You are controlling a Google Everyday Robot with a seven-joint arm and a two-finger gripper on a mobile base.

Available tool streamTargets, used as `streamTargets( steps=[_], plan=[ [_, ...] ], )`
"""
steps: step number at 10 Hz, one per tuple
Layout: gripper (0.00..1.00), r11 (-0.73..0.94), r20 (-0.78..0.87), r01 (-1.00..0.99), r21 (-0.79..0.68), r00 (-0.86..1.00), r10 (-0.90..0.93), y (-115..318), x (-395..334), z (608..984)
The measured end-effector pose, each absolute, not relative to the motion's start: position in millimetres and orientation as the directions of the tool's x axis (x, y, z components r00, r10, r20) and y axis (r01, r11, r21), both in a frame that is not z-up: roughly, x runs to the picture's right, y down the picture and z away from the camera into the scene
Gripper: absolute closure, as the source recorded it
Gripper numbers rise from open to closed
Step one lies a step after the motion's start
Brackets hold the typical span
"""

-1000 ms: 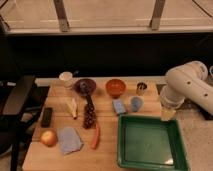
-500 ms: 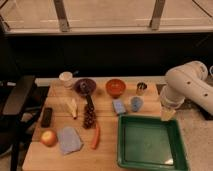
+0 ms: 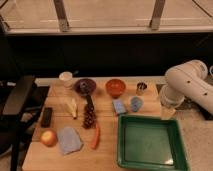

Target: Place towel in table surface

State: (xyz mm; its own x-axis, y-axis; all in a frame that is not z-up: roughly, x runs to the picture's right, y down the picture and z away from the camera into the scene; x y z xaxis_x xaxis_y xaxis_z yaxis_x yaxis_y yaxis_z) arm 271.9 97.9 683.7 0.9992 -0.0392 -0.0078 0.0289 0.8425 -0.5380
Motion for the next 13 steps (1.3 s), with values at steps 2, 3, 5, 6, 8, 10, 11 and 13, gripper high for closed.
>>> streamTargets(
  steps=[2,3,5,6,8,10,11,13],
  plan=[
    [0.35,0.830,0.053,0.114,-0.546,0.993,-0.102,95,243,687],
    [0.35,0.816,0.103,0.168,-0.552,0.986,-0.134,95,215,689],
    [0.35,0.801,0.192,0.241,-0.548,0.968,-0.159,94,166,691],
    [0.35,0.795,0.239,0.262,-0.547,0.959,-0.152,96,144,692],
    [0.35,0.781,0.341,0.331,-0.529,0.926,-0.162,104,93,689],
    [0.35,0.781,0.373,0.360,-0.510,0.911,-0.176,110,75,684],
    [0.35,0.781,0.373,0.360,-0.511,0.911,-0.176,110,75,684],
    [0.35,0.780,0.375,0.362,-0.510,0.910,-0.178,110,73,684]
  ],
)
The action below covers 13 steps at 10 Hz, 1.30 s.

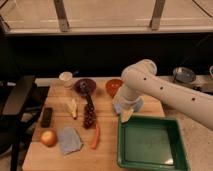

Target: Place towel in table surface

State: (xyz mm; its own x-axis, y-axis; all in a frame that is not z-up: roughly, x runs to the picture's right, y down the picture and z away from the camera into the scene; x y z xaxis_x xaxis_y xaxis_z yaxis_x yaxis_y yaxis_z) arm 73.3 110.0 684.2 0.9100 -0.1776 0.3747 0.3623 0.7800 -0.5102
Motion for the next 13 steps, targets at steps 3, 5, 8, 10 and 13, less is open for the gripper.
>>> streamTargets(
  steps=[3,5,8,10,13],
  plan=[
    [0.35,0.775,0.399,0.392,-0.496,0.895,-0.198,110,69,683],
    [0.35,0.756,0.451,0.459,-0.467,0.859,-0.243,111,42,683],
    [0.35,0.687,0.535,0.602,-0.407,0.767,-0.355,125,-34,684],
    [0.35,0.626,0.584,0.685,-0.373,0.697,-0.415,143,-80,690],
    [0.35,0.555,0.643,0.763,-0.331,0.613,-0.460,174,-127,700]
  ],
)
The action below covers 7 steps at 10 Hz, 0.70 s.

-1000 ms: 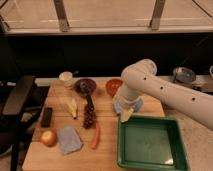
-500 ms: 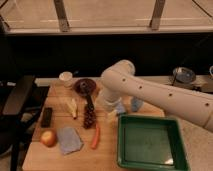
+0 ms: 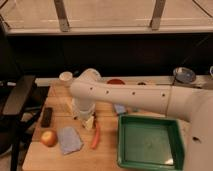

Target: Place towel in table surface

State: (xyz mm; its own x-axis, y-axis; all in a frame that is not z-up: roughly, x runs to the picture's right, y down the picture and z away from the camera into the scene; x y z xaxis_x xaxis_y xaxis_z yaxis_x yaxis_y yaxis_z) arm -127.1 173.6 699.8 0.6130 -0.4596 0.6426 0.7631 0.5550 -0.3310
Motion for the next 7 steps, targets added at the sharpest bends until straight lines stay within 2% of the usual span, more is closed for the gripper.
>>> streamTargets(
  steps=[3,7],
  plan=[
    [0.35,0.537,0.694,0.779,-0.326,0.582,-0.424,203,-144,720],
    [0.35,0.536,0.693,0.779,-0.325,0.582,-0.426,203,-144,720]
  ],
)
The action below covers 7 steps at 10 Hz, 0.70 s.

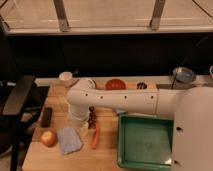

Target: Place towel in table surface

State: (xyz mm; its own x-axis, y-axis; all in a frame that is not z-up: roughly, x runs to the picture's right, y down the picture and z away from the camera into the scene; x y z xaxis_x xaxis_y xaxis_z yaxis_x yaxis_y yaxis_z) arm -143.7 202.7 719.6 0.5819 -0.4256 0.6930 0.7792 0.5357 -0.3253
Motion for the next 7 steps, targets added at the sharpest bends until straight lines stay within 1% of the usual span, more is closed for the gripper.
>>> streamTargets(
  steps=[3,5,7],
  plan=[
    [0.35,0.544,0.686,0.776,-0.320,0.586,-0.432,207,-156,728],
    [0.35,0.556,0.685,0.766,-0.322,0.594,-0.421,219,-180,746],
    [0.35,0.571,0.681,0.745,-0.345,0.618,-0.394,225,-184,762]
  ],
)
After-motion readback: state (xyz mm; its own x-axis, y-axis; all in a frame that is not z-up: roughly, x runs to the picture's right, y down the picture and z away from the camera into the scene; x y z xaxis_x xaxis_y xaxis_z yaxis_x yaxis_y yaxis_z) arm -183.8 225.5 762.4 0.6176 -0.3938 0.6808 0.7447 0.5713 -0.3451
